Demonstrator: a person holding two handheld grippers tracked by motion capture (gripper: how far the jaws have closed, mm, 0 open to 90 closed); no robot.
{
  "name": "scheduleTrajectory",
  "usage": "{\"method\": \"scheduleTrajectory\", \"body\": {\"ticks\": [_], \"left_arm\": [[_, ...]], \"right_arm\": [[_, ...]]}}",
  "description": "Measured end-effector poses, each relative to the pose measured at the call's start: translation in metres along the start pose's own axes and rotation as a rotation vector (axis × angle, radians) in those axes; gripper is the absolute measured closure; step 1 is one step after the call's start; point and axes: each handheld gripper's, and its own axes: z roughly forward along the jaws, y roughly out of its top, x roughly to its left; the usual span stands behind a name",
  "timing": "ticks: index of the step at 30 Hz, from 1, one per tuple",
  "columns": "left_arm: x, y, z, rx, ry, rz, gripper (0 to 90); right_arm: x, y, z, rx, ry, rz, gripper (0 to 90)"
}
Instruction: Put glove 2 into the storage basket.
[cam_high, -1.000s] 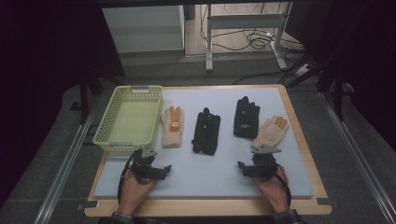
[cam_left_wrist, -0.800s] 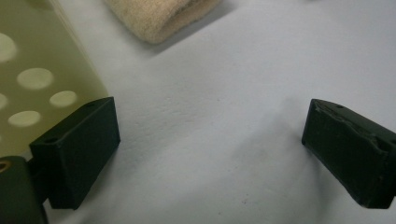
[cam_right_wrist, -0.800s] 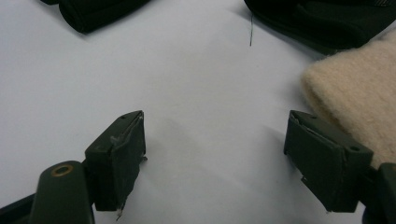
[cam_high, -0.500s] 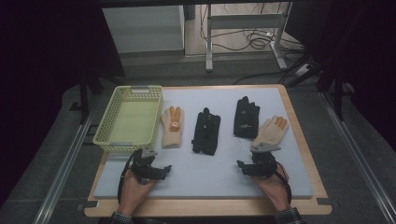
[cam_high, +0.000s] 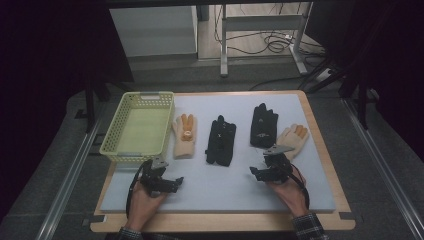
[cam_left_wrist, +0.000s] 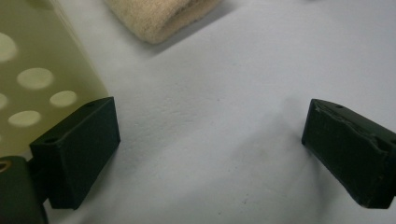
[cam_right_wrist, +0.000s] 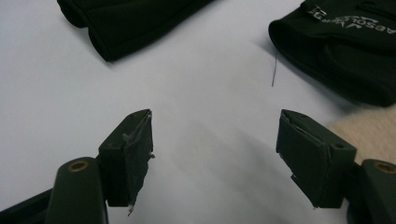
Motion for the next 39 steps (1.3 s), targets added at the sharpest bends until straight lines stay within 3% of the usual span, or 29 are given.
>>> {"method": "scheduleTrajectory", "body": {"ticks": [9,17,24,27,29,34,39], "left_arm": [[0.000,0.000,0.000,0.000,0.000,0.000,4.5],[0.000,0.000,0.000,0.000,-0.001,-0.001,4.5],[0.000,0.000,0.000,0.000,-0.002,-0.001,4.5],[0.000,0.000,0.000,0.000,-0.002,0.000,4.5],[0.000,0.000,0.000,0.000,-0.001,0.000,4.5],[0.000,0.000,0.000,0.000,-0.001,0.000,4.5],[0.000,0.000,0.000,-0.001,-0.001,0.000,4.5]], "right_arm": [[0.002,0.025,0.009,0.029,0.014,-0.031,27.0],[0.001,0.055,0.025,0.042,0.043,-0.075,45.6],[0.004,0.079,0.040,0.033,0.073,-0.086,51.6],[0.008,0.089,0.049,0.033,0.077,-0.093,51.0],[0.011,0.098,0.059,0.027,0.074,-0.093,43.7],[0.013,0.108,0.077,0.028,0.064,-0.099,35.6],[0.015,0.112,0.101,0.064,0.045,-0.110,33.5]]}}
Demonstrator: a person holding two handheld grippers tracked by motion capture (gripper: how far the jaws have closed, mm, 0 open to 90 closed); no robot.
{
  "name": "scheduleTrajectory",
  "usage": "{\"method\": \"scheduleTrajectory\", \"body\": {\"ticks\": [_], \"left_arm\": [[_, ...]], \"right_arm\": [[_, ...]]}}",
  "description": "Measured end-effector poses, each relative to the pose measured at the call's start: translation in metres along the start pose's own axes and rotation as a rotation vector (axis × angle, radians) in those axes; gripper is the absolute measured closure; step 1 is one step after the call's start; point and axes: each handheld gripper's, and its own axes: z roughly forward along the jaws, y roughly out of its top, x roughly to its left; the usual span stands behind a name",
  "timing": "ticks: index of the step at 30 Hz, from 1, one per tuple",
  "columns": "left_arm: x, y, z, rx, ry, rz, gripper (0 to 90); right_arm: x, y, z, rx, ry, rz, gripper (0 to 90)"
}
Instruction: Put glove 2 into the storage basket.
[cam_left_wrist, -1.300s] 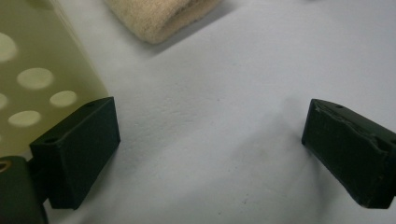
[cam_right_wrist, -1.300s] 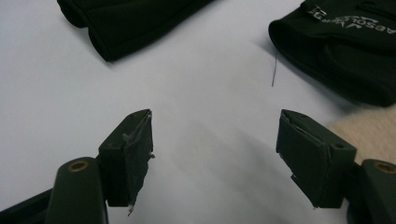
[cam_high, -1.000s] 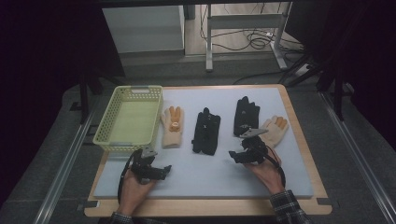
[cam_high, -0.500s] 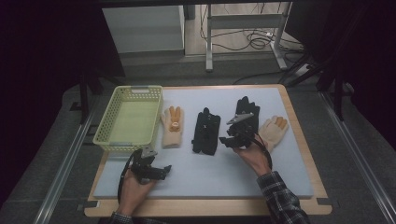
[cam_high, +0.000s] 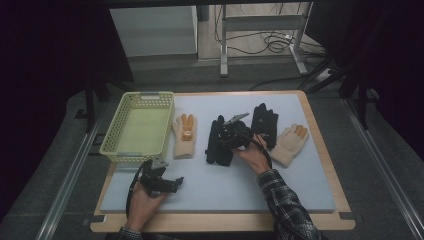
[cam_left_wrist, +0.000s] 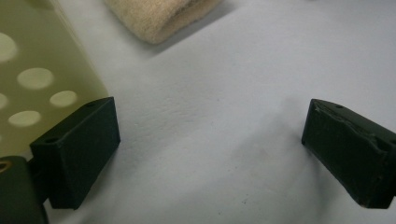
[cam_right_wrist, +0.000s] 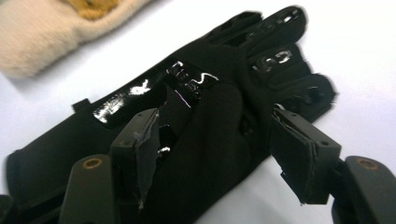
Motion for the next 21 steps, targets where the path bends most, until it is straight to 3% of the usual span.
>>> {"method": "scheduleTrajectory", "body": {"ticks": [2,3,4,5,6,7,8,13,21], "left_arm": [[0.000,0.000,0.000,0.000,0.000,0.000,4.6],[0.000,0.000,0.000,0.000,0.000,0.000,4.5],[0.000,0.000,0.000,0.000,0.000,0.000,4.5],[0.000,0.000,0.000,0.000,0.000,0.000,4.5],[0.000,0.000,0.000,0.000,0.001,0.001,4.5],[0.000,0.000,0.000,0.000,0.000,0.001,4.5],[0.000,0.000,0.000,0.000,0.001,0.001,4.5],[0.000,0.000,0.000,0.001,0.000,0.000,4.5],[0.000,0.000,0.000,0.001,0.000,0.000,4.5]], "right_arm": [[0.001,0.000,0.004,0.014,-0.003,-0.004,34.3],[0.003,-0.001,0.010,0.044,-0.017,-0.024,36.8],[0.004,-0.002,0.012,0.036,0.000,-0.012,45.8],[0.004,-0.002,0.012,0.036,0.000,-0.012,45.8],[0.005,-0.002,0.011,0.043,-0.001,0.010,59.1],[0.005,-0.002,0.011,0.043,-0.001,0.010,59.1],[0.007,-0.002,0.009,0.047,-0.010,-0.001,72.5],[0.012,0.001,0.007,0.061,-0.046,-0.020,79.9],[0.015,0.000,-0.022,-0.009,0.023,0.028,82.8]]}}
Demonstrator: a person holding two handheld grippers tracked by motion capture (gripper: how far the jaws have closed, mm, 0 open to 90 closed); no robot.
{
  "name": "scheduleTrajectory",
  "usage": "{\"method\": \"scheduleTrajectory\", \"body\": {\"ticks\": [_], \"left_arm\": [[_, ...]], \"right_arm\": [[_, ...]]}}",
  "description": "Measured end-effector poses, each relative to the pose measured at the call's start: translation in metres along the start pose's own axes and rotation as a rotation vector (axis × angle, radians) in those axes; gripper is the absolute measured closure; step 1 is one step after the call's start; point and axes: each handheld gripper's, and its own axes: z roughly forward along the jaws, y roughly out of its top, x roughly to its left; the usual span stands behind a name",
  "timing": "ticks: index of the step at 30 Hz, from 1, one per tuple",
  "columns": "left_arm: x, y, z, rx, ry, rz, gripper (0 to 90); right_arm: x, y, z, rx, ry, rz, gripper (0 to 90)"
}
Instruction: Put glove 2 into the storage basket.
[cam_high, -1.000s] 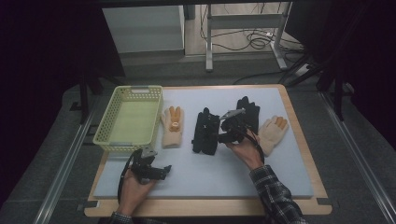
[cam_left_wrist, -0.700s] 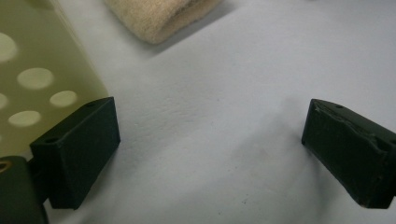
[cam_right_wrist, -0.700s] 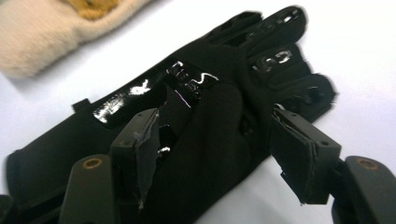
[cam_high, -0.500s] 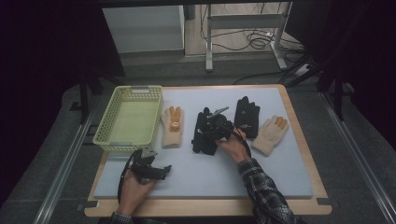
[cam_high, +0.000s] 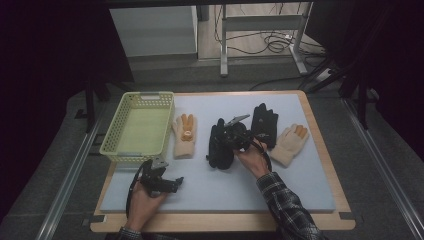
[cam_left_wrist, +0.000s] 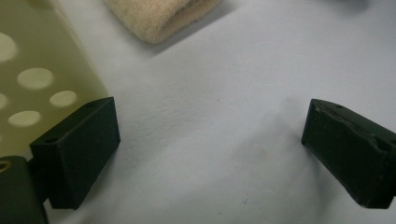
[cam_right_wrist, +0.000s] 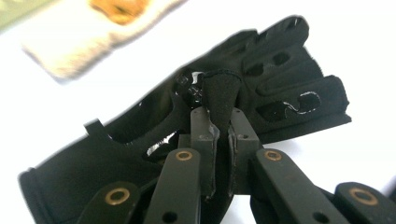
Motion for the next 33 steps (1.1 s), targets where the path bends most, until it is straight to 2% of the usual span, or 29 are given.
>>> {"method": "scheduleTrajectory", "body": {"ticks": [1,3,12,16,19,20,22,23,28,29,30,31,32,33], "left_arm": [[0.000,0.000,0.000,0.000,0.000,0.001,4.5],[0.000,0.000,0.000,0.000,0.000,0.000,4.5],[0.000,0.000,0.000,-0.004,0.002,-0.001,4.5],[0.000,0.000,0.000,-0.004,0.001,-0.001,4.5],[0.000,0.000,0.000,-0.004,0.001,-0.003,4.5],[0.000,0.000,0.000,-0.004,0.002,-0.004,4.5],[0.000,0.000,0.000,-0.004,0.002,-0.004,4.5],[0.000,0.000,0.000,-0.004,0.002,-0.004,4.5],[0.000,0.000,0.000,-0.004,0.002,-0.004,4.5],[0.000,0.000,0.000,-0.004,0.002,-0.004,4.5],[0.000,0.000,0.000,-0.003,0.002,-0.004,4.5],[0.000,0.000,0.000,-0.001,0.002,-0.001,4.5],[0.000,0.000,0.000,-0.001,0.002,-0.001,4.5],[0.000,0.000,0.000,-0.001,0.002,0.000,4.5]], "right_arm": [[0.003,-0.001,-0.011,-0.024,0.020,0.011,82.8],[0.006,-0.001,-0.017,-0.035,0.031,0.010,82.8],[0.036,-0.020,-0.056,-0.080,0.079,-0.034,82.8],[0.048,-0.035,-0.066,-0.083,0.107,-0.035,82.8],[0.056,-0.050,-0.064,-0.073,0.115,-0.035,80.8],[0.057,-0.055,-0.061,-0.064,0.119,-0.038,75.7],[0.057,-0.063,-0.055,-0.043,0.106,-0.041,55.4],[0.054,-0.068,-0.056,-0.040,0.096,-0.042,48.3],[0.042,-0.074,-0.066,-0.058,0.080,-0.010,48.3],[0.037,-0.078,-0.070,-0.054,0.077,-0.006,52.5],[0.037,-0.078,-0.070,-0.054,0.077,-0.006,52.5],[0.035,-0.084,-0.072,-0.049,0.069,-0.002,60.0],[0.035,-0.084,-0.072,-0.049,0.069,-0.002,60.0],[0.034,-0.091,-0.072,-0.043,0.061,-0.004,65.7]]}}
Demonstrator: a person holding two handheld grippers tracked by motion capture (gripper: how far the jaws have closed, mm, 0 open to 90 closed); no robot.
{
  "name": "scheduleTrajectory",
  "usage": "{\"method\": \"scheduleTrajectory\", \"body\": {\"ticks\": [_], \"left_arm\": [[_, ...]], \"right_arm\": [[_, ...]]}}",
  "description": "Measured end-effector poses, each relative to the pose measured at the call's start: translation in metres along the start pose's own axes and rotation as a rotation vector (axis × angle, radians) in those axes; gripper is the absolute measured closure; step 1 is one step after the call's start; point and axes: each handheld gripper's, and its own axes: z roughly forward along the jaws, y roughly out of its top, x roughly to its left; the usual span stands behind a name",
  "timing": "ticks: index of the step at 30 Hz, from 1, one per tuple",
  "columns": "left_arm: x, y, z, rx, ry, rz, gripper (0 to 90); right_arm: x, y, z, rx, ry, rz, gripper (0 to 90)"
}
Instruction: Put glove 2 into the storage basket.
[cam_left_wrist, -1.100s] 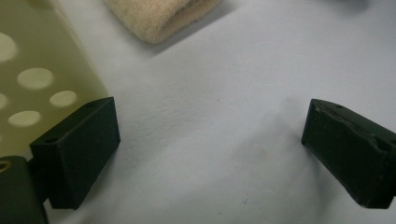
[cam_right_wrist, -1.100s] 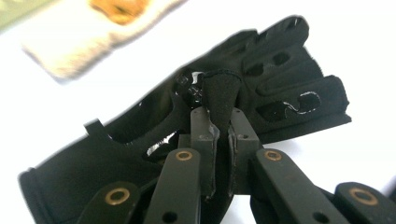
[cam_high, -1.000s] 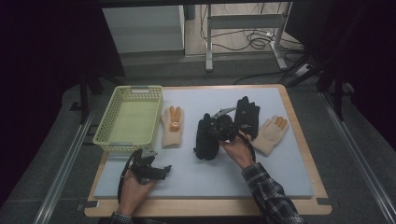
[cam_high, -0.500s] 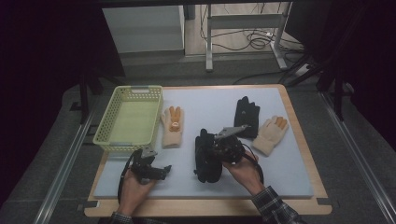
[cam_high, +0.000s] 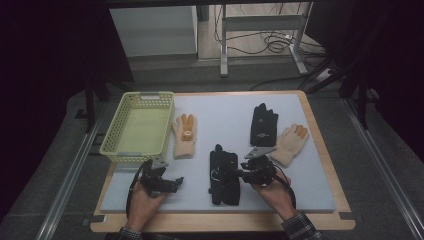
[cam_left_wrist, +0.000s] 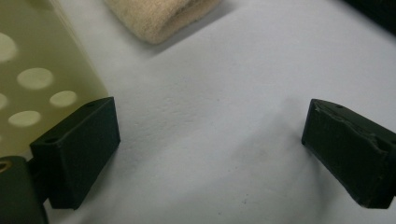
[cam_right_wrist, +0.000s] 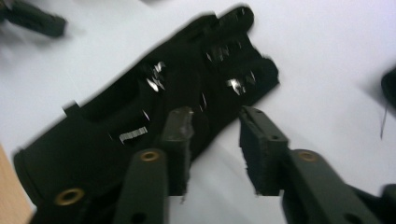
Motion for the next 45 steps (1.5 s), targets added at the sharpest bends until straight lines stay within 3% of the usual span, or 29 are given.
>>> {"method": "scheduleTrajectory", "body": {"ticks": [5,8,16,19,21,24,26,27,28,29,30,36,43,45], "left_arm": [[0.000,0.000,0.000,0.000,0.000,0.000,4.5],[0.000,0.000,0.000,0.000,0.000,0.000,4.5],[0.000,0.000,0.000,-0.001,0.000,0.000,4.5],[0.000,0.000,0.000,-0.001,0.000,-0.001,4.5],[0.000,0.000,0.000,-0.001,0.000,0.000,4.5],[0.000,0.000,0.000,-0.001,-0.001,-0.001,4.5],[0.000,0.000,0.000,-0.001,-0.001,-0.001,4.5],[0.000,0.000,0.000,-0.001,-0.001,-0.001,4.5],[0.000,0.000,0.000,-0.001,0.000,0.000,4.5],[0.000,0.000,0.000,-0.001,-0.001,0.000,4.5],[0.000,0.000,0.000,-0.001,0.000,0.000,4.5],[0.000,0.000,0.000,0.004,0.000,0.005,4.5],[0.000,0.000,0.000,0.003,-0.001,0.004,4.5],[0.000,0.000,0.000,0.003,-0.001,0.004,4.5]], "right_arm": [[-0.001,-0.013,0.005,0.036,-0.011,-0.001,70.6],[0.005,-0.022,0.009,0.038,0.023,-0.006,71.2],[0.022,-0.024,0.014,0.029,0.078,-0.027,68.7],[0.025,-0.022,0.013,0.024,0.062,-0.050,64.0],[0.017,-0.019,0.008,-0.008,0.056,-0.011,57.5],[0.009,-0.019,0.006,-0.014,0.042,0.004,56.8],[-0.002,-0.022,0.005,-0.022,-0.033,-0.018,54.8],[-0.002,-0.022,0.005,-0.022,-0.033,-0.018,54.8],[-0.010,-0.025,0.006,-0.019,-0.076,-0.025,52.8],[-0.010,-0.025,0.006,-0.019,-0.076,-0.025,52.8],[-0.018,-0.028,0.008,-0.011,-0.110,-0.031,50.2],[-0.030,-0.033,0.010,-0.011,-0.084,-0.027,42.5],[-0.027,-0.023,0.009,0.029,-0.112,-0.047,47.5],[-0.033,-0.020,0.006,0.018,-0.108,-0.023,48.3]]}}
